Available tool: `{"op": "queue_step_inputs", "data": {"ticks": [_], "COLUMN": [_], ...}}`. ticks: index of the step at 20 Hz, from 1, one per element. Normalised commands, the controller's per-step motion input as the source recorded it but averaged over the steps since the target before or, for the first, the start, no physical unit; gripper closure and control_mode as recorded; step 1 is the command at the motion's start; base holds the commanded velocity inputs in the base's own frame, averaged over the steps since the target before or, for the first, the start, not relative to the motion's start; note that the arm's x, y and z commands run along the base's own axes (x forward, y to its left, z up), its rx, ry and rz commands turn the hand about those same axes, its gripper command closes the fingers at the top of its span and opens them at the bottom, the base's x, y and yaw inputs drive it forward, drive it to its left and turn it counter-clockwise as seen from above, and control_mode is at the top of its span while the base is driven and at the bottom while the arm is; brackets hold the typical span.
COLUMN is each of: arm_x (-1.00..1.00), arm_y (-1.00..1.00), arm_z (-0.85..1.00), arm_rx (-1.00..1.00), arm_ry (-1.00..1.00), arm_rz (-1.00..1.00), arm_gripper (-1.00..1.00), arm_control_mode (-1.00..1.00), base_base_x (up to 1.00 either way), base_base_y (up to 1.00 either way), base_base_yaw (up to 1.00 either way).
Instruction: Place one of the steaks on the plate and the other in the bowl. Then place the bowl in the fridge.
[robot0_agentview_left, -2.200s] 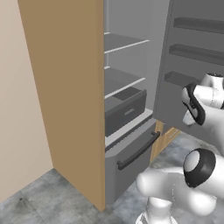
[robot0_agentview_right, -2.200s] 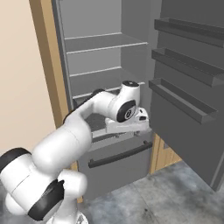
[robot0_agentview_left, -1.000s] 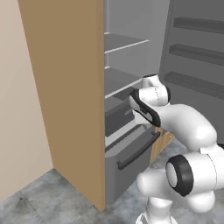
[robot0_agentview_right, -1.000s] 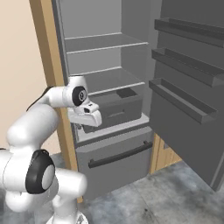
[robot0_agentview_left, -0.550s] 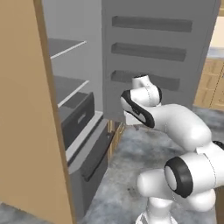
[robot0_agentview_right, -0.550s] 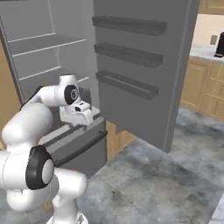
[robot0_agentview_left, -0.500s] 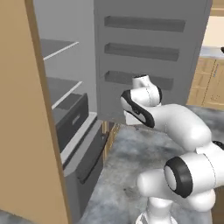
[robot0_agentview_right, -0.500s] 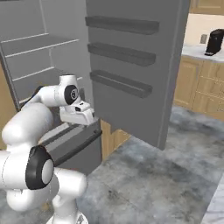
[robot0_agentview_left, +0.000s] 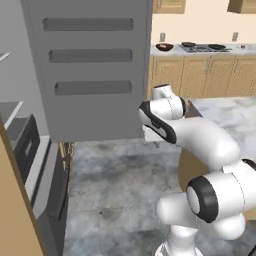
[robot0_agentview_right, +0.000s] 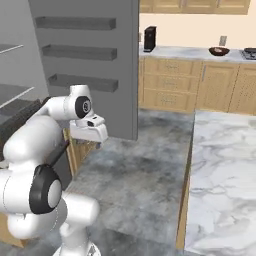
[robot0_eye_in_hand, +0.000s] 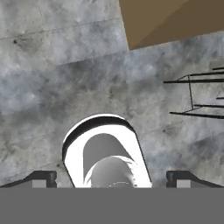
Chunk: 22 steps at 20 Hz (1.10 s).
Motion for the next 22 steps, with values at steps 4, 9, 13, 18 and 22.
{"op": "queue_step_inputs", "data": {"ticks": [4,9,13,18,22], "arm_x": [0.0,0.0,0.0,0.0,0.0], "arm_y": [0.0,0.0,0.0,0.0,0.0], "arm_z": [0.0,0.0,0.0,0.0,0.0], "arm_rx": [0.0,0.0,0.0,0.0,0.0], "arm_ry": [0.0,0.0,0.0,0.0,0.0], "arm_rz": [0.0,0.0,0.0,0.0,0.0], "arm_gripper": [-1.0,-1.0,-1.0,-1.0,-1.0], "arm_control_mode": [1.0,1.0,1.0,1.0,1.0], "base_base_x": [-0.49,-0.53,0.02,0.02,0.0], "base_base_y": [-0.26,-0.56,-1.0,-0.95,-0.94], "base_base_yaw": [-0.49,-0.36,-0.68,-0.77,-0.76]}}
